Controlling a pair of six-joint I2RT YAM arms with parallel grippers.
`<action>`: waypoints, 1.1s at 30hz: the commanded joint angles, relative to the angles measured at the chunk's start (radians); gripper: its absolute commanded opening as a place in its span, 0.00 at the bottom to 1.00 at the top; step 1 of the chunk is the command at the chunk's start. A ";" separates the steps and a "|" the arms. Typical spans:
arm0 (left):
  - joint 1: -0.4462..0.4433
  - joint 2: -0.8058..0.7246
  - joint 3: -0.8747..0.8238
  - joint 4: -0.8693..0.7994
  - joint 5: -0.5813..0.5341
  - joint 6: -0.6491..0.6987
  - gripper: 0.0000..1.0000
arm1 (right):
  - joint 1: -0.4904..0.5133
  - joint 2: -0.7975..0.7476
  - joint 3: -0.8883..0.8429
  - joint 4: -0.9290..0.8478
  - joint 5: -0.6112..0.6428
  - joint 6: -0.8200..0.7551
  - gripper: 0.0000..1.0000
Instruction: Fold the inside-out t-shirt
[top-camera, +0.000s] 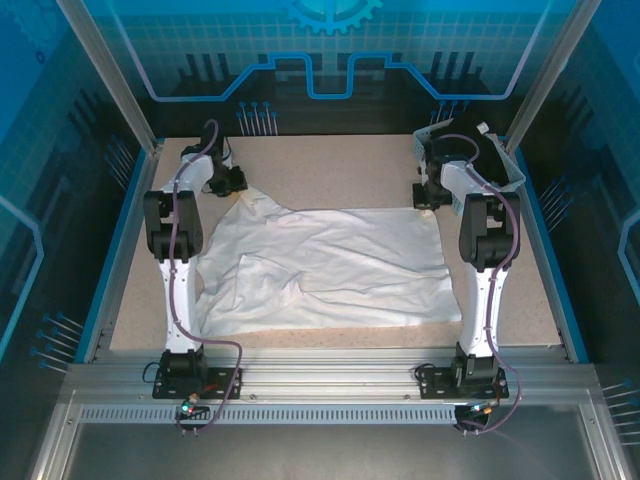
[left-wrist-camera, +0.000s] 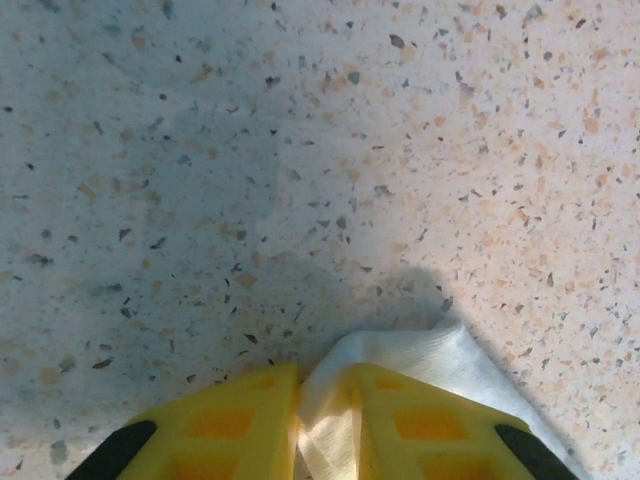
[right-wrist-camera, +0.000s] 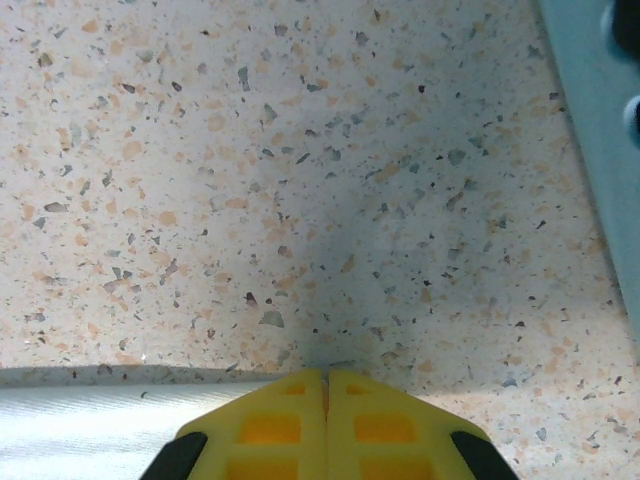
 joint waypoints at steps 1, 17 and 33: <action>-0.010 0.030 0.038 -0.024 0.053 0.012 0.16 | -0.016 -0.006 -0.004 -0.010 -0.012 -0.012 0.06; -0.002 -0.388 -0.329 0.115 0.058 -0.070 0.00 | -0.014 -0.194 -0.159 0.128 0.046 -0.085 0.00; 0.008 -1.000 -0.802 0.105 0.182 -0.283 0.00 | 0.012 -0.490 -0.479 0.219 0.106 -0.033 0.00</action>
